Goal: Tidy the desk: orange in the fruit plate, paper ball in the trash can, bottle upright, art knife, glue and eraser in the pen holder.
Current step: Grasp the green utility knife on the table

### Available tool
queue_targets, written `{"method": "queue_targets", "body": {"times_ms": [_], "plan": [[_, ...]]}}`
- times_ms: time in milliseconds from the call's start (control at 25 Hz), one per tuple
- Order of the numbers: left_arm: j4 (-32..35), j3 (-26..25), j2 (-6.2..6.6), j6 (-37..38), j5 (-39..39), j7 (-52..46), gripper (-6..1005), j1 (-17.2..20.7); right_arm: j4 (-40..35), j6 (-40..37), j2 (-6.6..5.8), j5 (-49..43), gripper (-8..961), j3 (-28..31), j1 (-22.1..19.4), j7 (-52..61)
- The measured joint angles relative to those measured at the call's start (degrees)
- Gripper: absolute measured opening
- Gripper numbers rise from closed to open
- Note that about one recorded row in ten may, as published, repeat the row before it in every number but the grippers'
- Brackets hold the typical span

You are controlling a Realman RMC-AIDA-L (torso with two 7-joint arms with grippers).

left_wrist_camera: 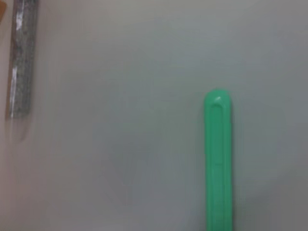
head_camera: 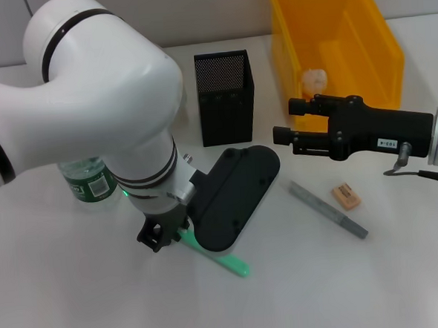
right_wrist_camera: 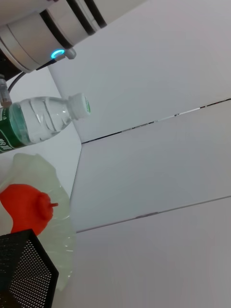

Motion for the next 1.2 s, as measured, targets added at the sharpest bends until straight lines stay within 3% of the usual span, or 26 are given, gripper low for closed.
{"method": "queue_targets", "body": {"times_ms": [320, 960, 1200], "plan": [[-0.02, -0.03, 0.0, 0.58, -0.07, -0.41, 142, 0.06, 0.13, 0.12, 0.0, 0.0, 739, 0.0, 0.04, -0.03], [2.88, 0.02, 0.0, 2.0, 0.34, -2.18, 143, 0.97, 0.08, 0.12, 0.0, 0.0, 739, 0.0, 0.13, -0.03], [5.54, 0.25, 0.0, 2.95, 2.75, -3.59, 81, 2.32, 0.08, -0.05, 0.0, 0.07, 739, 0.0, 0.06, -0.08]]}}
